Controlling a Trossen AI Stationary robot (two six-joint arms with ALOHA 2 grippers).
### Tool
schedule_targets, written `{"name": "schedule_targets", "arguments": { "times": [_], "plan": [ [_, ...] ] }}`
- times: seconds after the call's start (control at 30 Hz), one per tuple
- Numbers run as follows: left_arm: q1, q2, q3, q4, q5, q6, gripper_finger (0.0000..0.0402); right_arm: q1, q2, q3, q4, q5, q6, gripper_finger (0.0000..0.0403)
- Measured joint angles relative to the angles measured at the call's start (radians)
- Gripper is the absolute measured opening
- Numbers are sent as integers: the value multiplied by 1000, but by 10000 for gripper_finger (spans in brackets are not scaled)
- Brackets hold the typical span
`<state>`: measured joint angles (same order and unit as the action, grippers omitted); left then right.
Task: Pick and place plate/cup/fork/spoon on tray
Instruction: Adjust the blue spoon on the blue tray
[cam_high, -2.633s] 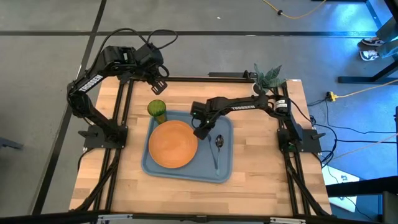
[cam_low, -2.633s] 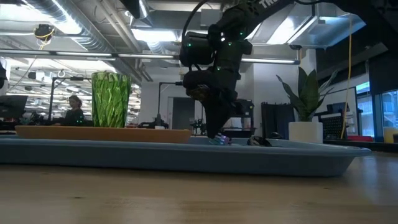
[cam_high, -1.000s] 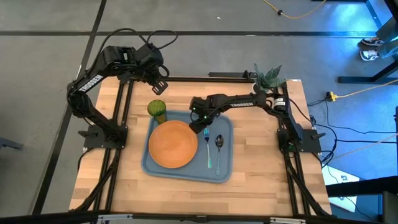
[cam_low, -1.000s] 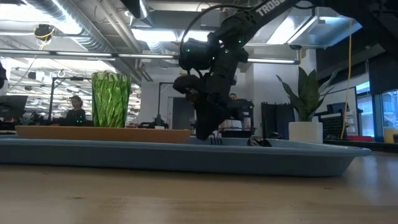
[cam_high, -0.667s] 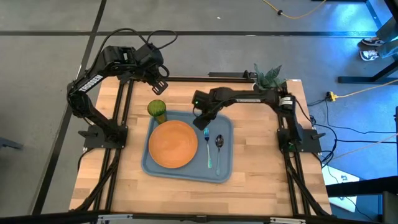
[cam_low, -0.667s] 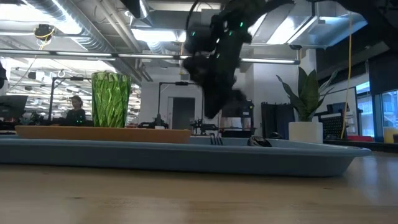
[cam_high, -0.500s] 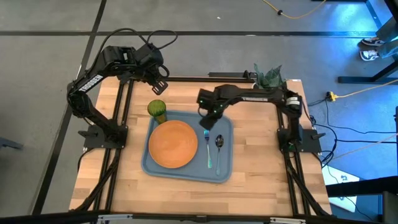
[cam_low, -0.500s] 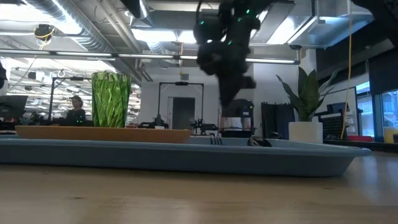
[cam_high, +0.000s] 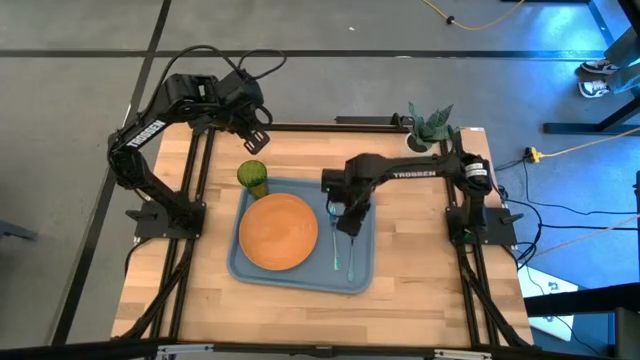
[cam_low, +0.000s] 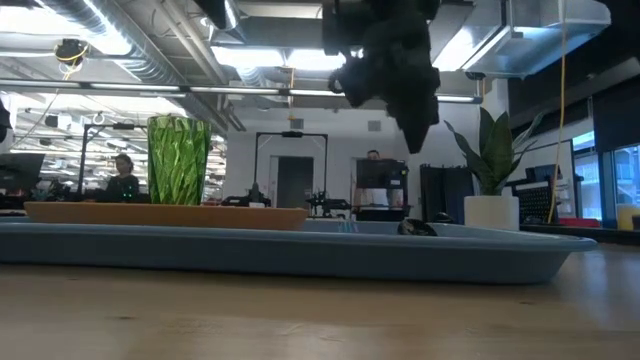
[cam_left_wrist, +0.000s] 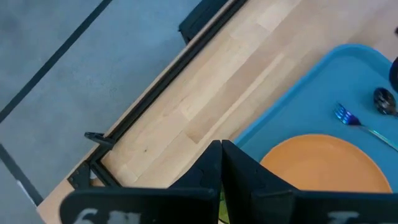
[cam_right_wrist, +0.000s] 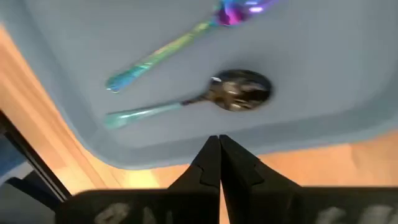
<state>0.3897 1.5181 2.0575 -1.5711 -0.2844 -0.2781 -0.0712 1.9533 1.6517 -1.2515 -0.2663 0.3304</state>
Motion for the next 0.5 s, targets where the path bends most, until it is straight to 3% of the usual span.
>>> {"name": "schedule_targets", "arguments": {
  "times": [0.17,0.5],
  "plan": [
    [-7,0,0,0,30,40,0,37,1,-95,136,-67,40,2],
    [-52,0,0,0,33,46,0,15,3,-308,378,-64,58,2]
  ]
}}
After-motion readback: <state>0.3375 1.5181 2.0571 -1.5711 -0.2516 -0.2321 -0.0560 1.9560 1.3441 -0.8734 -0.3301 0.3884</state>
